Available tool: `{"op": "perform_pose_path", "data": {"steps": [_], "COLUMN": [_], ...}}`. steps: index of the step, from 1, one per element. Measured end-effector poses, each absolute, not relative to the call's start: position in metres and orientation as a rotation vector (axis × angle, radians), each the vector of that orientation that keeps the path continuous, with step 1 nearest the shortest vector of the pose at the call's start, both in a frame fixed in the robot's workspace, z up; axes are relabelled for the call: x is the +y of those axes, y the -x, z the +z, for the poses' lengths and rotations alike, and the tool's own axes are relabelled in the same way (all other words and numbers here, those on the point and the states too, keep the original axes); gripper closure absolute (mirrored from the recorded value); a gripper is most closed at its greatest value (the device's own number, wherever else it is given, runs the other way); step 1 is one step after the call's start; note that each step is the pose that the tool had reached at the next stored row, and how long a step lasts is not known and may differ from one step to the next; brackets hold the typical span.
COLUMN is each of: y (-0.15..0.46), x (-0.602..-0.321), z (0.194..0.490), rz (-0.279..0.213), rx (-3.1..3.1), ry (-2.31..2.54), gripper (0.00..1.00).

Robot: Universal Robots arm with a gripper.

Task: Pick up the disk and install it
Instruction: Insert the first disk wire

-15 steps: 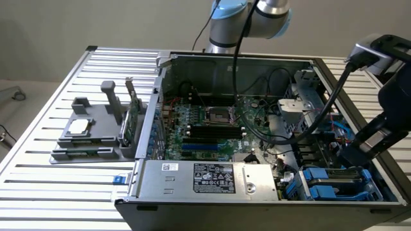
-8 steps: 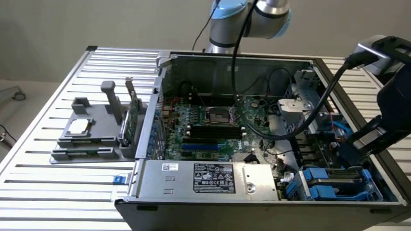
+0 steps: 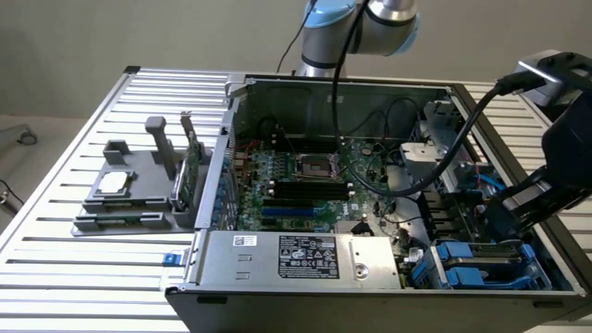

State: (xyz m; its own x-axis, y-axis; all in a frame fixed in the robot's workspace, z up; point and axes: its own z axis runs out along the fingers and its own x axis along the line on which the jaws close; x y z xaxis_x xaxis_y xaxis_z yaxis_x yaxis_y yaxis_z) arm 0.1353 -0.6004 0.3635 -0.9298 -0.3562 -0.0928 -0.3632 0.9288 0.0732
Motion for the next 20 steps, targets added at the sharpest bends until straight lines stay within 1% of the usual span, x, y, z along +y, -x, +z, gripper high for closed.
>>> {"op": "perform_pose_path", "data": {"steps": [20], "y": [-0.1287], "x": [-0.5973], "z": [0.3634], "rz": [0.126], "rx": [3.028], "ry": [0.353], "gripper": [0.58]}}
